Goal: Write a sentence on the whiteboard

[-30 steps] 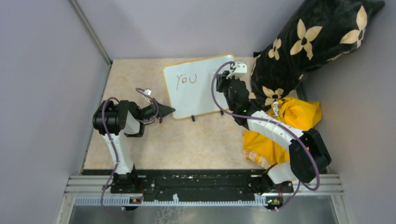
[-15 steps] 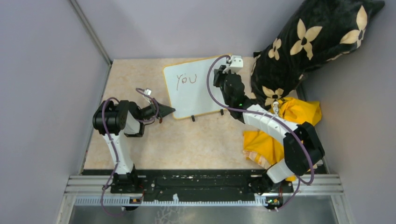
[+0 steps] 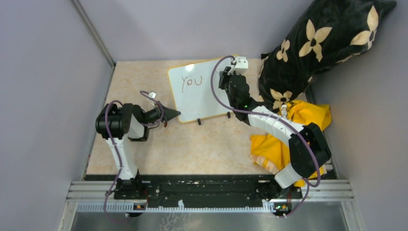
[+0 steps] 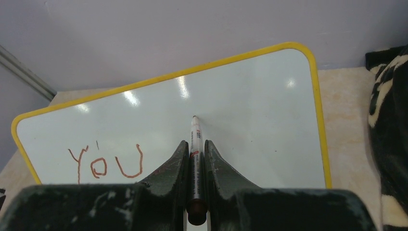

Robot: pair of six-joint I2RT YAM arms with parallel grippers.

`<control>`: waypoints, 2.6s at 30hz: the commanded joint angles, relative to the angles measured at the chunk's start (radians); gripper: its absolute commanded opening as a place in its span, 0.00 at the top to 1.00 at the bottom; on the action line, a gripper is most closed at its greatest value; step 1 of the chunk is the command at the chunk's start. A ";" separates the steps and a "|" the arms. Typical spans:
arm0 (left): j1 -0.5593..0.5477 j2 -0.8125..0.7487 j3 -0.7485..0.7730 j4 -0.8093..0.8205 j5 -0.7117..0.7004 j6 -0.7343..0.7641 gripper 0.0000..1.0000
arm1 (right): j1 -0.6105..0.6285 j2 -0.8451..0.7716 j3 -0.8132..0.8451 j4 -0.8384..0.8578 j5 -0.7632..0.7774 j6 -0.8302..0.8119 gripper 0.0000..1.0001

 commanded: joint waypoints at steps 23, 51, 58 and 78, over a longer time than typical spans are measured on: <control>-0.004 0.018 -0.006 0.076 0.002 0.000 1.00 | -0.006 0.042 0.060 -0.004 -0.066 -0.010 1.00; -0.006 0.018 -0.005 0.072 0.001 0.000 1.00 | -0.005 -0.068 -0.090 -0.066 -0.078 0.039 1.00; -0.006 0.015 -0.005 0.070 0.001 0.002 1.00 | -0.009 -0.088 -0.100 -0.080 -0.029 0.026 1.00; -0.007 0.017 -0.003 0.067 0.004 0.002 1.00 | -0.046 -0.214 -0.208 0.061 -0.042 0.032 1.00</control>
